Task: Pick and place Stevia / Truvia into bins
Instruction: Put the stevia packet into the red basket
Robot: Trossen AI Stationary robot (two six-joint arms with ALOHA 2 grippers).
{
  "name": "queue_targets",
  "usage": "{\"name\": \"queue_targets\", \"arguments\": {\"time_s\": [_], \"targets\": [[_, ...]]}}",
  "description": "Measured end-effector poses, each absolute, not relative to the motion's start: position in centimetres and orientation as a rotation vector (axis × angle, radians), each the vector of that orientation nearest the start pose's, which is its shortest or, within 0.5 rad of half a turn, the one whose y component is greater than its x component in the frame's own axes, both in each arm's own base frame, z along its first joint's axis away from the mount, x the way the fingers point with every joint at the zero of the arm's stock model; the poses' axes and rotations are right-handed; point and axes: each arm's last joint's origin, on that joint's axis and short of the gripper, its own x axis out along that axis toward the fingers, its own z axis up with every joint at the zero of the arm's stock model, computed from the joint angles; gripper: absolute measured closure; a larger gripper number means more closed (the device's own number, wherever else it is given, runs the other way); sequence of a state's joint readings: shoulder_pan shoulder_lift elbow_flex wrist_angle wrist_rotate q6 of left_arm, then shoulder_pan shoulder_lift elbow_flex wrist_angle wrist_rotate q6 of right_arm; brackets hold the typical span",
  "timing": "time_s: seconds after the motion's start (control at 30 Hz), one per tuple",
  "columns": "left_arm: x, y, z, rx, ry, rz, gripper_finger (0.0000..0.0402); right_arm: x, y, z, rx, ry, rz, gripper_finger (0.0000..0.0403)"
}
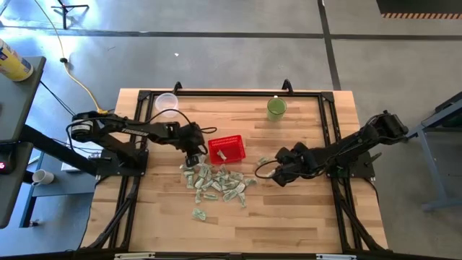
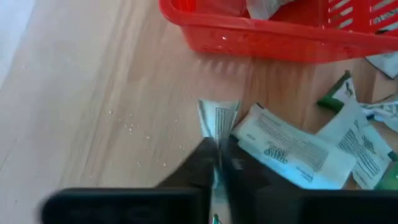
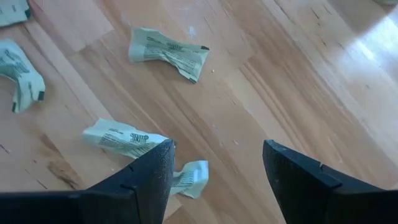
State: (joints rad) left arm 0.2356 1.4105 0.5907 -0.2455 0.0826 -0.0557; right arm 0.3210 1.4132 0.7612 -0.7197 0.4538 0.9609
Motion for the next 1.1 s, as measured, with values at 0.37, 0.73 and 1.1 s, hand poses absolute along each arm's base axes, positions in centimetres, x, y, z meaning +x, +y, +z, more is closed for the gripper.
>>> {"name": "queue_targets", "arguments": {"time_s": [0.37,0.73,1.1], "targets": [[22.7,4.7,17.6,-0.297,1.039,0.122,0.038,22.2,6.1,17.2,0.378,1.046,-0.705,0.0166],[24.7,5.4,26.7,-0.185,0.633,0.147,0.0379,22.4,6.0,17.3,0.333,1.005,-0.716,0.0166],[30.3,6.0,21.4,-0.33,0.709,0.209,0.0274,22.2,6.0,17.3,0.318,1.052,-0.676,0.0166]]}}
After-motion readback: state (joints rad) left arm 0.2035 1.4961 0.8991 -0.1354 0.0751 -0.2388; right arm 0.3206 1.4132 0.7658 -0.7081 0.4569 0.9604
